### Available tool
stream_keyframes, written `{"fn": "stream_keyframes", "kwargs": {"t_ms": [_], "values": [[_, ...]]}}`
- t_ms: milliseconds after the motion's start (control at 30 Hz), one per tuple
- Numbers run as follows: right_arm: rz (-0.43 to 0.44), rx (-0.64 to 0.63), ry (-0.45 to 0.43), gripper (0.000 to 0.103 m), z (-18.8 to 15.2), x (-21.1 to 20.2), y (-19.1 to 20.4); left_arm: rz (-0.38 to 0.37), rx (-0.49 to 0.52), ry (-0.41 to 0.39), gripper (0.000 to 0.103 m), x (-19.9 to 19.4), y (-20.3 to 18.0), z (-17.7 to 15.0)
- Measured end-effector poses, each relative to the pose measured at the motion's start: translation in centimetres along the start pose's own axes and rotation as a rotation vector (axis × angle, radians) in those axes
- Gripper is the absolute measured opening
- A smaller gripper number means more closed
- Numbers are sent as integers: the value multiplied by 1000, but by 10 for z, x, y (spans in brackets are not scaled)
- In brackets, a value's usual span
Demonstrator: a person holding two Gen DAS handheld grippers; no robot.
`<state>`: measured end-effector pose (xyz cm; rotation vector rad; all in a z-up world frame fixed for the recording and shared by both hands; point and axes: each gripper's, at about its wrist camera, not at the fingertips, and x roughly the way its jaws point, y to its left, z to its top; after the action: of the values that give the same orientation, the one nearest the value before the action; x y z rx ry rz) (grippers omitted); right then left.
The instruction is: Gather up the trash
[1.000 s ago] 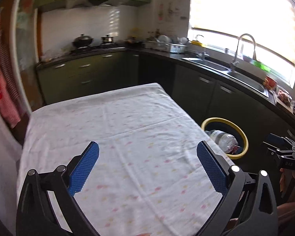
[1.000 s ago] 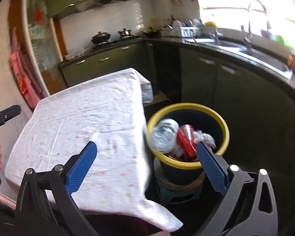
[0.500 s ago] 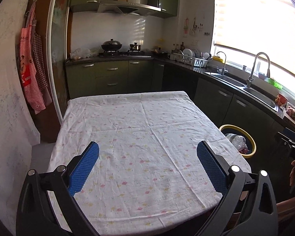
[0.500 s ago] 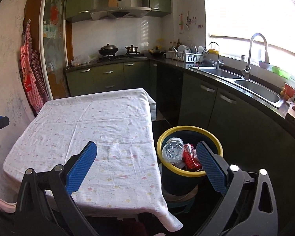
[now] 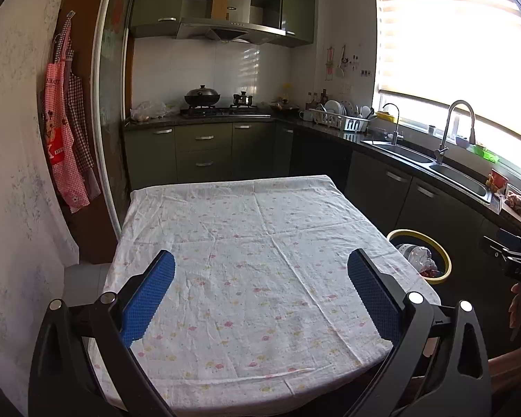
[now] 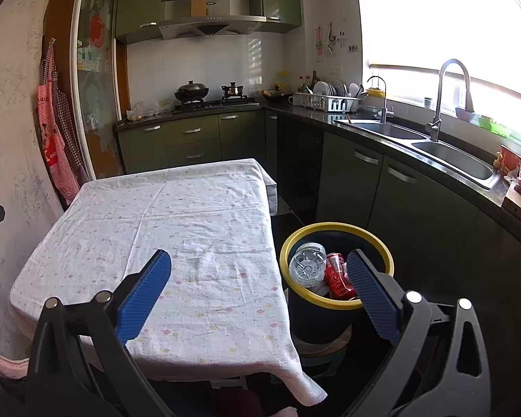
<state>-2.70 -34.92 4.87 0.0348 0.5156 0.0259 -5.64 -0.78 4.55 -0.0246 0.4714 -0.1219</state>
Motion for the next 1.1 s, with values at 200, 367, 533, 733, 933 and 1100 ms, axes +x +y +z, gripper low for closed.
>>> {"fn": "stream_keyframes", "kwargs": {"t_ms": [200, 367, 533, 733, 933, 1100], "values": [[-1, 1, -3, 96, 1, 0, 0, -6, 9, 7, 98, 2, -3, 0], [-5, 8, -4, 96, -1, 3, 0, -8, 9, 8, 98, 3, -4, 0], [-3, 7, -3, 96, -2, 3, 1, -9, 14, 5, 98, 3, -4, 0], [-6, 9, -3, 96, -2, 4, 1, -12, 19, 6, 98, 4, -5, -1], [-6, 11, -3, 96, -2, 4, 2, -12, 23, 6, 98, 4, -5, -1], [-6, 11, -2, 96, -2, 4, 2, -13, 23, 7, 98, 4, -5, -1]]}}
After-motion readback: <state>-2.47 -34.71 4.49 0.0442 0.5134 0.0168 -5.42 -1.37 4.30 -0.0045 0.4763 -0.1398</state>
